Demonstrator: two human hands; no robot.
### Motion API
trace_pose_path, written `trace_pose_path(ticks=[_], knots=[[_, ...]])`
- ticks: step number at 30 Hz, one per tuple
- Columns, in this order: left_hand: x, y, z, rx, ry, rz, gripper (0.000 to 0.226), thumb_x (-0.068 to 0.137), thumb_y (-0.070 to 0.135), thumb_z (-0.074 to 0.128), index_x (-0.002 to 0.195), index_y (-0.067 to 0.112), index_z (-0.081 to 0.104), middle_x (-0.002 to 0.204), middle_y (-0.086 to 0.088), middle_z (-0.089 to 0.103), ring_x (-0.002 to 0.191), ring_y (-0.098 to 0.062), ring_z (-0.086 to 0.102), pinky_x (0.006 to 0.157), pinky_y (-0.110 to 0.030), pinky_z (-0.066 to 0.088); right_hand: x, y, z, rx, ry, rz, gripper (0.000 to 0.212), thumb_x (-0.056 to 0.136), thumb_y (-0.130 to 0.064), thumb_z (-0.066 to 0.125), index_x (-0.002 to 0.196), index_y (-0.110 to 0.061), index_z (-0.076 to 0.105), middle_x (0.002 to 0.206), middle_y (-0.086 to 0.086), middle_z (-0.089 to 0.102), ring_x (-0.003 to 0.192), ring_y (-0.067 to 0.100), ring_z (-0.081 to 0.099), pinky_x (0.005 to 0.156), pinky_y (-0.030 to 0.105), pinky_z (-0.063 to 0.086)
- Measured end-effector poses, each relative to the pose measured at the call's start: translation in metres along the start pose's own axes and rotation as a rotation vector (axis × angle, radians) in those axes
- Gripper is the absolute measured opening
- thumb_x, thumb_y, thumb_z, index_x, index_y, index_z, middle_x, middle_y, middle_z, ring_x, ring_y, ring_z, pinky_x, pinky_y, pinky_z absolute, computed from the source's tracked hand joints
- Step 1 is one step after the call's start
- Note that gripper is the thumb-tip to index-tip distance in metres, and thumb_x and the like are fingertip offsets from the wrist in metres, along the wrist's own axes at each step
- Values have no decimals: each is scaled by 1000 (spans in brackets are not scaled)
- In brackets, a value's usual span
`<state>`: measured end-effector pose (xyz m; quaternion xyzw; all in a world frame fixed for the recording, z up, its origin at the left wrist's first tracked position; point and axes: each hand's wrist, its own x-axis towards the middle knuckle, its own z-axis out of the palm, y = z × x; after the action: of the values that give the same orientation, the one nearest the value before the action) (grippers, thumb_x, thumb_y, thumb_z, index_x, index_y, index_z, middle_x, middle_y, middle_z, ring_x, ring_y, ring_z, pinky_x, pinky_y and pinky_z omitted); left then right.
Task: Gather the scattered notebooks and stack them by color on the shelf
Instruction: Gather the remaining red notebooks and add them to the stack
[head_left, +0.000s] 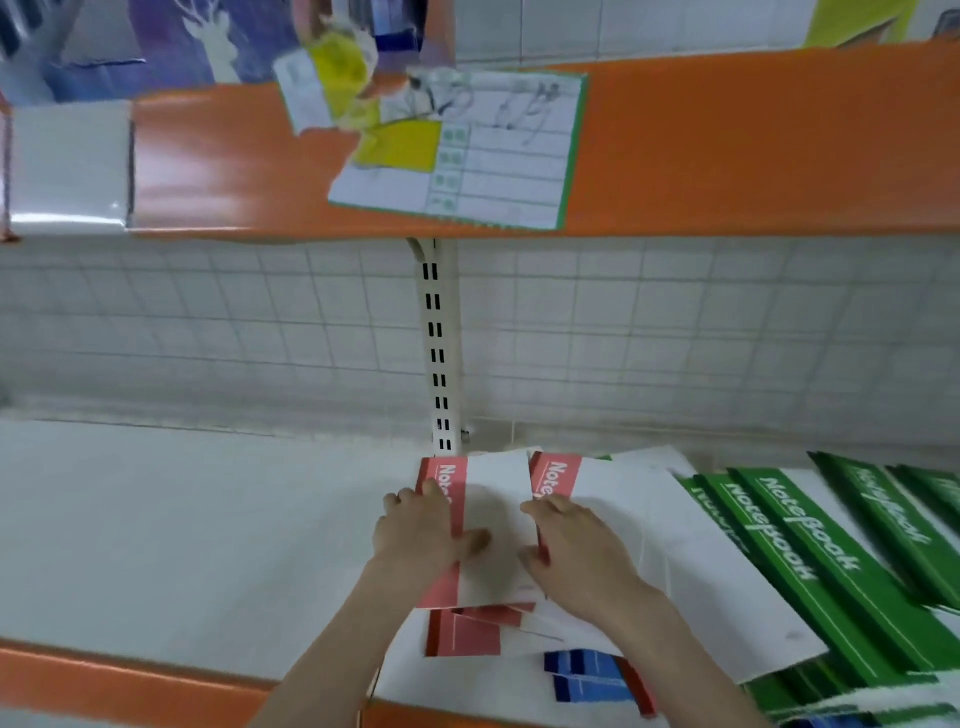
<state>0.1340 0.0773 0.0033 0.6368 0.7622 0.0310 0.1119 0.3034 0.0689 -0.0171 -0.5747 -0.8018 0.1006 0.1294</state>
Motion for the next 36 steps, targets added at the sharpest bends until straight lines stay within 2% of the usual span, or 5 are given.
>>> trace_pose_path(ticks=[10,19,29,34,36], knots=[[16,-5,8,-124,131,45,109,60,65,76,133,3,23,123,-14,37,117,-30,41,97,-35,42,-8,-2,20,-82,134,-19,47,100,-38,31,146,-27,31,145,-8,33,132,13,30,115,28,10],[35,-8,9,-990,91,248,20,81,4,69,92,18,59,99,-9,70,78,-21,66,64,-25,51,-15,-11,13,-65,179,36,72,86,-72,23,145,-31,32,159,-5,10,147,15,1,118,35,-2],[24,13,8,-1500,-132,461,22,88,13,60,109,15,67,101,-8,71,85,-22,70,67,-24,54,-25,-30,-3,-126,187,-7,119,60,-94,28,150,-27,-13,157,-8,-16,144,12,-20,114,41,-16],[24,9,11,-1577,-309,406,30,86,34,58,113,27,67,100,-2,73,85,-20,72,65,-24,55,-26,-25,1,-190,205,29,93,92,-49,47,133,-34,-35,148,-7,-33,142,18,-26,109,42,-24],[23,9,15,-1449,-173,386,32,95,35,47,121,25,62,96,-1,73,79,-12,70,65,-19,53,-27,-23,3,-166,272,80,82,97,-22,41,133,-36,-32,150,-9,-28,144,18,-20,106,39,-27]])
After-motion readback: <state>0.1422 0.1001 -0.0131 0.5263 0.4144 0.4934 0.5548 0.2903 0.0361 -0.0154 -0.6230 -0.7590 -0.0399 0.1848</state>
